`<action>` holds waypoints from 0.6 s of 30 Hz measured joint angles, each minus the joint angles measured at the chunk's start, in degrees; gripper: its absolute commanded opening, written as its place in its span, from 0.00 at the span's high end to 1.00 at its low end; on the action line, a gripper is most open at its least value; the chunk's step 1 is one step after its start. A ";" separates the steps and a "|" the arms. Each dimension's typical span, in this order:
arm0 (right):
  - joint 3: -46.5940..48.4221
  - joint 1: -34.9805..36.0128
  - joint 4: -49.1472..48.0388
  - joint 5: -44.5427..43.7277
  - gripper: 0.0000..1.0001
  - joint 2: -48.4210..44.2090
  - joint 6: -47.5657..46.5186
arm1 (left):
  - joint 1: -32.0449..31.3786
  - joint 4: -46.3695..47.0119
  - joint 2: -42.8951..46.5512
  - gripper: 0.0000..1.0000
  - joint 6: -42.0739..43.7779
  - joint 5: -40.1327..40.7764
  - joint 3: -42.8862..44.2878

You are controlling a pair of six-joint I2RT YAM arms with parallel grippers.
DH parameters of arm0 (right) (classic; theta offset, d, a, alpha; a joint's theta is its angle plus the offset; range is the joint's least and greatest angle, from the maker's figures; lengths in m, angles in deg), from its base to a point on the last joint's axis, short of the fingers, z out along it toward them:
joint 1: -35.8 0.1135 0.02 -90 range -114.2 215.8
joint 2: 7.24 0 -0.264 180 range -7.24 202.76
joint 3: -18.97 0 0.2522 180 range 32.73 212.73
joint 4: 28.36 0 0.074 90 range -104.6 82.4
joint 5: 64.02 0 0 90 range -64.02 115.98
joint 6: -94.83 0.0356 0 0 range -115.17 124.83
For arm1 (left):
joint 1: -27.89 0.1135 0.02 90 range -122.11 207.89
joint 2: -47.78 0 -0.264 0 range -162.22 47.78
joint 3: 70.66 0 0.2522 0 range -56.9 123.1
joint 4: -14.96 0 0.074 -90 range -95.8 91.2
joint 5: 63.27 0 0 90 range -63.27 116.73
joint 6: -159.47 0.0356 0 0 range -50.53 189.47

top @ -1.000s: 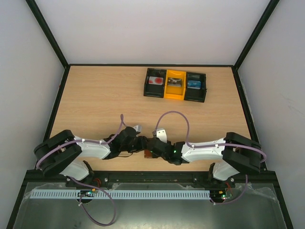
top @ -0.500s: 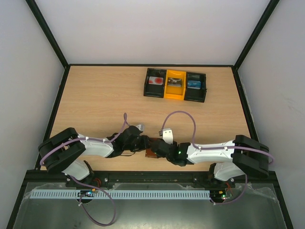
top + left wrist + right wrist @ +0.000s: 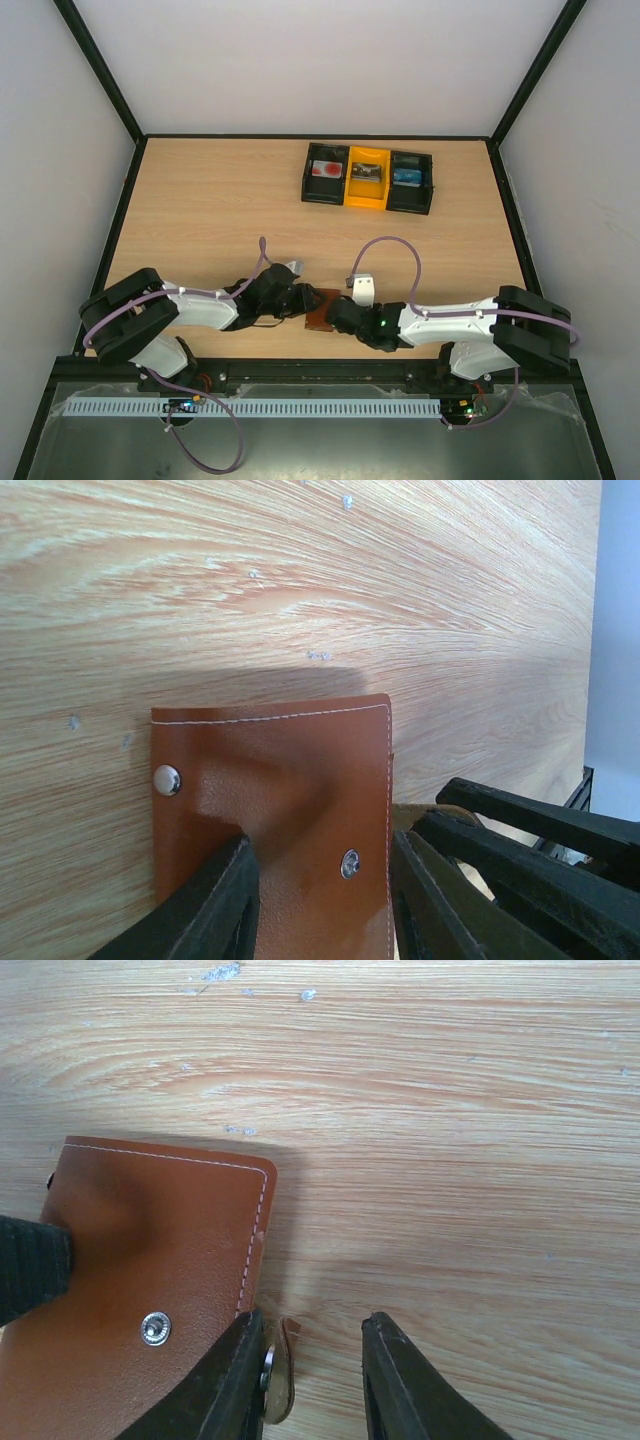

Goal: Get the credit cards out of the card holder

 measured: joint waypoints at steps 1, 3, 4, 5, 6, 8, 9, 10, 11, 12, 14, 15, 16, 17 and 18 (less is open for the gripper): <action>-0.07 0.00 0.00 0.00 0.73 -0.15 0.31 | 0.00 0.00 0.00 0.61 -0.04 -0.02 0.00; -0.07 0.00 -0.02 -0.02 0.74 -0.22 0.68 | -0.04 0.00 0.04 0.61 -0.11 0.00 0.00; -0.11 0.00 -0.02 -0.04 0.75 -0.22 0.81 | -0.04 0.00 0.07 0.61 -0.11 0.00 0.00; -0.13 0.00 -0.02 -0.07 0.76 -0.22 0.87 | -0.07 0.00 0.11 0.60 -0.13 0.02 -0.02; -0.22 0.00 -0.07 -0.15 0.77 -0.22 0.96 | -0.09 0.02 0.13 0.60 -0.15 0.04 -0.04; -0.59 0.00 -0.33 -0.48 0.79 -0.22 1.11 | -0.09 0.07 0.33 0.59 -0.28 0.04 -0.20; -0.94 0.00 -0.72 -0.68 0.80 -0.22 1.09 | -0.11 0.26 0.42 0.59 -0.35 0.02 -0.37; -1.36 0.00 -1.09 -0.81 0.81 -0.22 1.07 | -0.09 0.61 0.61 0.58 -0.50 -0.02 -0.68; -1.60 0.00 -1.22 -0.90 0.82 -0.22 0.94 | -0.11 0.79 0.90 0.58 -0.57 -0.17 -0.96; -1.79 0.00 -1.38 -1.05 0.82 -0.22 0.85 | -0.11 0.85 1.25 0.58 -0.74 -0.33 -1.29; -1.79 0.00 -1.75 -1.40 0.84 -0.22 0.61 | -0.11 0.66 2.01 0.58 -0.98 -0.57 -1.81; -1.79 0.00 -2.08 -1.66 0.86 -0.22 0.57 | -0.11 0.44 2.40 0.58 -1.05 -0.57 -2.01; -1.79 0.00 -2.34 -1.97 0.90 -0.24 0.46 | -0.11 0.11 3.02 0.58 -1.22 -0.59 -2.34; -1.79 0.00 -2.58 -2.29 0.96 -0.33 0.39 | -0.11 -0.28 3.67 0.57 -1.38 -0.57 -2.67; -1.79 0.00 -2.71 -2.58 0.98 -0.50 0.26 | -0.11 -0.87 4.37 0.56 -1.55 -0.55 -2.97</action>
